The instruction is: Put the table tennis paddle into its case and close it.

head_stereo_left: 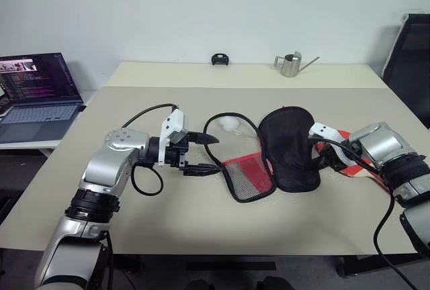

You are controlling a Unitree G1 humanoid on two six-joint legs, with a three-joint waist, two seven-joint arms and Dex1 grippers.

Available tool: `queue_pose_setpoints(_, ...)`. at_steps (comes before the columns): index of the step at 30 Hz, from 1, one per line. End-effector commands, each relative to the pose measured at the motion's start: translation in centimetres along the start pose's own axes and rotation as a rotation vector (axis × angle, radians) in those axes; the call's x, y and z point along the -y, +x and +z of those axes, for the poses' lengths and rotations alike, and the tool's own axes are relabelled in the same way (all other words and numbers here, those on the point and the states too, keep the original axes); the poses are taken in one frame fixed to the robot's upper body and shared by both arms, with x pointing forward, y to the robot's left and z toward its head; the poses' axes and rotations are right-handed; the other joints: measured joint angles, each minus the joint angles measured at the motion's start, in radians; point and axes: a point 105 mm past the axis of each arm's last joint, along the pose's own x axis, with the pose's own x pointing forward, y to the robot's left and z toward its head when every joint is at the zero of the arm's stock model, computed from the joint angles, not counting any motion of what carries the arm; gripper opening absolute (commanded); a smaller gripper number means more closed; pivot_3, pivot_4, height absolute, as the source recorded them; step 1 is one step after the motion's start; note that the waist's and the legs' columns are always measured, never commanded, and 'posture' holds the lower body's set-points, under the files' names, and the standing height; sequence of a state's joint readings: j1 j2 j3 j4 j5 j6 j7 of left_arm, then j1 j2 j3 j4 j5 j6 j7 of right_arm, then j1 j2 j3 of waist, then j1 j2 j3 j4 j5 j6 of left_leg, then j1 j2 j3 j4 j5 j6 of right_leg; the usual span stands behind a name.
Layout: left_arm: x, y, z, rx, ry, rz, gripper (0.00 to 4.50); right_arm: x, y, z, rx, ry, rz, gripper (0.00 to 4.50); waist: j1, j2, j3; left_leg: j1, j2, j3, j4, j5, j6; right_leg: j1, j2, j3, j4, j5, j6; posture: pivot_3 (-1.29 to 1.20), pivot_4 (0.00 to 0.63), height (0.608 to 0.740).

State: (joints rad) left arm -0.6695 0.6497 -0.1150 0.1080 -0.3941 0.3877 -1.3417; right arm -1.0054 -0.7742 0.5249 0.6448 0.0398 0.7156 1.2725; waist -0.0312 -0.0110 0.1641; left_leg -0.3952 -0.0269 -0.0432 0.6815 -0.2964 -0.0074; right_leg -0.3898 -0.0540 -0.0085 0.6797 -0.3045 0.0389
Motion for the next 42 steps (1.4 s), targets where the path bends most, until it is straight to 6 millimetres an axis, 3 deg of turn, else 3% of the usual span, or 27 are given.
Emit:
queue_pose_setpoints(1,0.1,0.1,1.5,0.022,0.059,-0.011,4.50,0.7,-0.7,1.5,0.018,-0.051,-0.030,0.01,-0.002,0.000,0.000,0.000,0.000,0.000,0.000,0.000,0.000,0.000,0.000,0.000,0.000,0.000,0.000,0.00,0.150,0.740)
queue_pose_setpoints(5,0.1,0.0,1.4,0.019,0.060,-0.008,4.50,1.7,-0.5,1.6,0.010,-0.046,-0.083,0.01,-0.001,0.000,0.000,0.000,0.000,0.000,0.000,0.001,-0.001,0.000,0.000,0.000,0.000,0.000,0.000,0.00,0.150,0.740)
queue_pose_setpoints(8,0.2,-0.1,1.3,0.015,0.059,-0.005,4.50,2.2,-0.5,1.5,0.008,-0.048,-0.103,0.58,-0.001,0.000,0.000,0.000,0.000,0.000,0.000,0.001,-0.001,0.000,0.000,0.000,0.000,0.000,0.000,0.00,0.150,0.740)
queue_pose_setpoints(14,0.3,-0.1,1.1,0.009,0.058,-0.005,4.50,2.8,-1.2,1.7,0.050,0.003,-0.129,2.46,-0.001,0.000,0.000,0.000,0.000,0.000,0.001,0.001,-0.002,0.000,0.000,0.000,0.001,0.000,0.000,0.00,0.150,0.740)
queue_pose_setpoints(18,0.4,-0.1,1.0,0.005,0.058,-0.009,4.50,3.0,-2.6,1.7,0.083,0.049,-0.125,2.46,-0.001,0.000,0.000,0.000,0.000,0.000,0.001,0.001,-0.002,0.000,0.000,0.000,0.001,0.000,0.000,0.00,0.150,0.740)
queue_pose_setpoints(24,0.4,-0.1,0.9,0.003,0.056,-0.012,4.50,2.3,-4.5,-0.1,0.075,0.081,-0.088,2.46,0.001,0.000,0.000,-0.001,0.000,-0.001,0.001,0.001,-0.002,0.000,0.000,0.000,0.000,0.000,0.000,0.00,0.150,0.740)
queue_pose_setpoints(30,0.4,0.2,1.0,0.013,0.057,-0.021,4.50,2.2,-7.2,0.1,0.266,0.113,-0.156,2.46,0.001,0.001,0.000,-0.001,0.000,-0.001,0.001,0.001,-0.002,0.000,0.000,0.000,0.001,0.000,0.000,0.00,0.150,0.740)
queue_pose_setpoints(33,0.6,0.6,1.4,0.034,0.054,-0.031,4.50,2.5,-8.6,-0.9,0.343,0.146,-0.221,3.05,0.003,0.000,0.000,-0.001,0.000,-0.001,0.001,0.001,-0.002,0.000,0.000,0.000,0.001,0.000,0.000,0.00,0.150,0.740)
queue_pose_setpoints(37,0.8,1.4,2.4,0.077,0.064,-0.037,4.50,2.8,-9.9,-2.9,0.397,0.187,-0.327,4.35,0.005,0.000,0.000,-0.002,0.000,-0.001,0.001,0.001,-0.001,0.000,0.000,0.000,0.000,0.000,0.000,0.00,0.150,0.740)
queue_pose_setpoints(42,1.7,2.5,3.7,0.110,0.095,-0.071,4.50,2.4,-11.1,-5.6,0.465,0.171,-0.427,4.45,0.007,0.000,0.000,-0.002,0.000,-0.001,0.001,0.001,-0.001,0.000,0.000,0.000,0.001,0.000,0.000,0.00,0.150,0.740)
